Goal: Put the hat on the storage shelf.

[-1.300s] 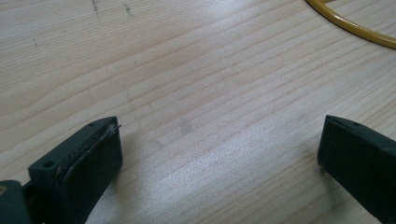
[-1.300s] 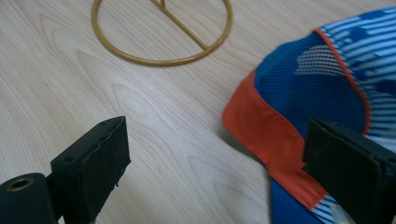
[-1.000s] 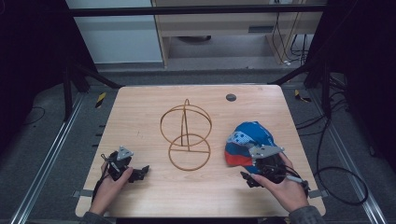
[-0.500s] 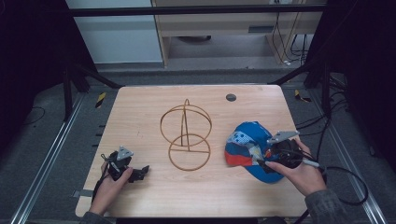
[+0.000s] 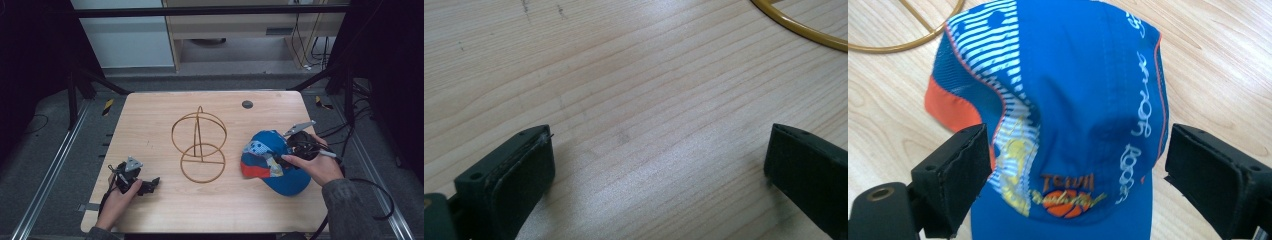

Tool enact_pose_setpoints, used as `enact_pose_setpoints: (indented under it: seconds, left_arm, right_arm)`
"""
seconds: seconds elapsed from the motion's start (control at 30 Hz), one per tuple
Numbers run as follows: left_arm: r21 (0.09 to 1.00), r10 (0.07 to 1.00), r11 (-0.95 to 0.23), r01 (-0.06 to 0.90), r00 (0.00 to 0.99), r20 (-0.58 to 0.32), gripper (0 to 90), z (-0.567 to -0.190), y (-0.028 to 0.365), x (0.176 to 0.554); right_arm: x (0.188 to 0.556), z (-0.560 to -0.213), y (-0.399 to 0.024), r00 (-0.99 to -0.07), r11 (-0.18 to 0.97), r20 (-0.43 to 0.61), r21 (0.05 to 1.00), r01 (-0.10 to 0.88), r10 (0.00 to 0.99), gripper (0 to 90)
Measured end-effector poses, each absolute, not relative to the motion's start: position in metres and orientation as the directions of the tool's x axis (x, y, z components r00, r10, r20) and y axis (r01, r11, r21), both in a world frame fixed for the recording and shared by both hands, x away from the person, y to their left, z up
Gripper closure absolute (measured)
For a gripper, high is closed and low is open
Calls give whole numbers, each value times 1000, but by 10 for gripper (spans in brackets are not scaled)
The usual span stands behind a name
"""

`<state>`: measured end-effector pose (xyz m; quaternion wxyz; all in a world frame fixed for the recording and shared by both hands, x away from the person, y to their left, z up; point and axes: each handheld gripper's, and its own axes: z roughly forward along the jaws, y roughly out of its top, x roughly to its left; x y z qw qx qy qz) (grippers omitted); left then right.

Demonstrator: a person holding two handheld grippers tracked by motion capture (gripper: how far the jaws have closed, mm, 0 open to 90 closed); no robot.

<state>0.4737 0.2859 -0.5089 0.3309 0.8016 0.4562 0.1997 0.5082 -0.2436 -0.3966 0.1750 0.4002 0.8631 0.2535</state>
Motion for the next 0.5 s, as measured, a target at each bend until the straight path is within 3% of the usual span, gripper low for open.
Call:
enact_pose_setpoints:
  seconds: [0.3, 0.5]
  left_arm:
    - [713, 863, -365, 599, 504, 19, 0, -509, 286, 474]
    - [713, 863, -365, 599, 504, 19, 0, -509, 286, 474]
  right_arm:
    - [524, -404, -242, -633, 563, -89, 565, 604, 769, 163]
    - [526, -407, -241, -646, 573, -82, 555, 603, 759, 287]
